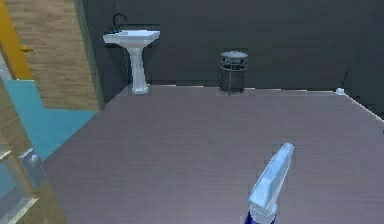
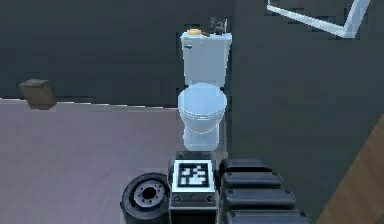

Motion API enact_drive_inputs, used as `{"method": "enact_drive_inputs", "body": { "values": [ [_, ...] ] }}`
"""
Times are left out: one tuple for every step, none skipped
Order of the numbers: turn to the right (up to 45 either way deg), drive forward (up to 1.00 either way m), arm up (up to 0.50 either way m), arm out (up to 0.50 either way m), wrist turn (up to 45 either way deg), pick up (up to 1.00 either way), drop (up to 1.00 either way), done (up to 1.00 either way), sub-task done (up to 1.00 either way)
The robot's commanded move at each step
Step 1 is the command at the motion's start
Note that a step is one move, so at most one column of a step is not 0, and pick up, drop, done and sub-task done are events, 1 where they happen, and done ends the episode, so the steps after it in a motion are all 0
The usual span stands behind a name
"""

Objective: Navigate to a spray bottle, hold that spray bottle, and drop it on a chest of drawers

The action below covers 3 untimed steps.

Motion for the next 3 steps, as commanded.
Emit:
{"method": "enact_drive_inputs", "body": {
  "values": [
    [45.0, 0.0, 0.0, 0.0, 0.0, 0.0, 0.0, 0.0, 0.0],
    [33.0, 0.0, 0.0, 0.0, 0.0, 0.0, 0.0, 0.0, 0.0],
    [45.0, 0.0, 0.0, 0.0, 0.0, 0.0, 0.0, 0.0, 0.0]
  ]
}}
